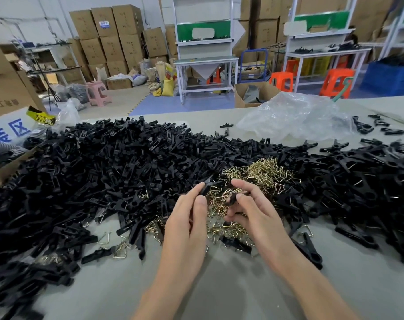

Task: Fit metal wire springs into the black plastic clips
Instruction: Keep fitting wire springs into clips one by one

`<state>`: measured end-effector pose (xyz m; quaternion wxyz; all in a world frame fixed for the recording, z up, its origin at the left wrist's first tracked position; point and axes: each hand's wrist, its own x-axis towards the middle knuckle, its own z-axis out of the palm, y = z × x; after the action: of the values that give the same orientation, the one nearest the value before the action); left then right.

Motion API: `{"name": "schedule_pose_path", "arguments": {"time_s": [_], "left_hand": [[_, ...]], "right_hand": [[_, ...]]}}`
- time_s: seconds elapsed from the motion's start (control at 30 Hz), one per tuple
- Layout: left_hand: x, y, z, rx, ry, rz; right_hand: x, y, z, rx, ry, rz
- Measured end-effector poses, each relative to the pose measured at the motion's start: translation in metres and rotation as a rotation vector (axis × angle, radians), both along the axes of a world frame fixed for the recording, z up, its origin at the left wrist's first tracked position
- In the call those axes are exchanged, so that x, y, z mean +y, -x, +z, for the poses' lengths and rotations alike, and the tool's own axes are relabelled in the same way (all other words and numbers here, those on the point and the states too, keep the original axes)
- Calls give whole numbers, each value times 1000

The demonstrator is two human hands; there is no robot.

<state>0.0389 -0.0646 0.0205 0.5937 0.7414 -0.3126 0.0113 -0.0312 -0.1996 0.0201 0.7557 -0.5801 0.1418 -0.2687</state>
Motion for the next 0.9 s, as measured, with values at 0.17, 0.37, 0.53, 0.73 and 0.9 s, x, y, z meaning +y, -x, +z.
{"name": "schedule_pose_path", "arguments": {"time_s": [0.17,0.37,0.53,0.73,0.9], "left_hand": [[-5,-3,-1,172,60,-63],[-3,-9,-1,271,150,-46],[-4,-6,-1,275,134,-88],[-5,-8,-2,285,151,-80],[-6,-6,-1,292,162,-78]], "right_hand": [[3,-2,-5,47,179,35],[4,1,-3,84,378,6],[3,1,-6,108,428,-6],[1,1,-7,112,470,-10],[0,1,-7,106,469,-10]]}}
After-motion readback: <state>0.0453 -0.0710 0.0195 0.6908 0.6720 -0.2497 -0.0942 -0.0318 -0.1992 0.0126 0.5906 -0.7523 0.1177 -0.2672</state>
